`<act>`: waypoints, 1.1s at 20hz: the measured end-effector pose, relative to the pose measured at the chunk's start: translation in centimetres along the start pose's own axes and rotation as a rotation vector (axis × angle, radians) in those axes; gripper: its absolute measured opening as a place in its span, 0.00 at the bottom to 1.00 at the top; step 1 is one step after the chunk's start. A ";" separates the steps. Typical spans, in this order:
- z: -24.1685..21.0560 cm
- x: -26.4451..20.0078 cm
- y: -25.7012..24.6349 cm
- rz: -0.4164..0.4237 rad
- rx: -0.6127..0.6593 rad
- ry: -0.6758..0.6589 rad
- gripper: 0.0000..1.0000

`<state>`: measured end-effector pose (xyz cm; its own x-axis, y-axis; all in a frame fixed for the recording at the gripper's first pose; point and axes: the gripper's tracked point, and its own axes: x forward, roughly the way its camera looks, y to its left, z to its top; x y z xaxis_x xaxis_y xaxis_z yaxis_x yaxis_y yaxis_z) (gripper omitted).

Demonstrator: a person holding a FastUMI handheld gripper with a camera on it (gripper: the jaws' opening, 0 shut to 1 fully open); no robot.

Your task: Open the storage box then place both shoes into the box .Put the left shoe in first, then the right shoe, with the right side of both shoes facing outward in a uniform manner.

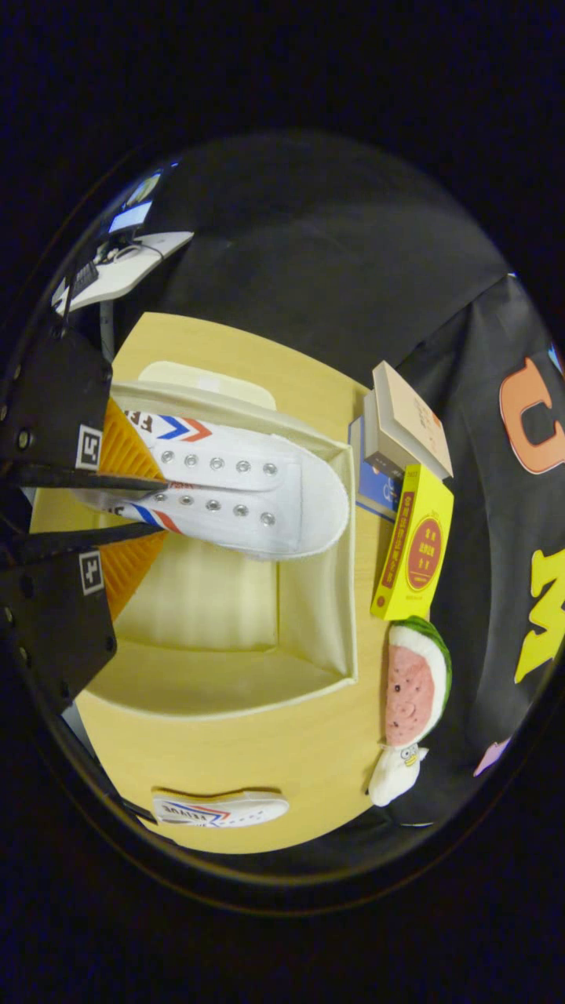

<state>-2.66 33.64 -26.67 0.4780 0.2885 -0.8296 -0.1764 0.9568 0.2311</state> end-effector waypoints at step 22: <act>0.7 -16.7 -24.5 -0.160 0.007 -0.315 0.89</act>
<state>-5.77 5.42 -18.10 0.7416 0.1305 -0.6580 -0.0726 0.9907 0.1147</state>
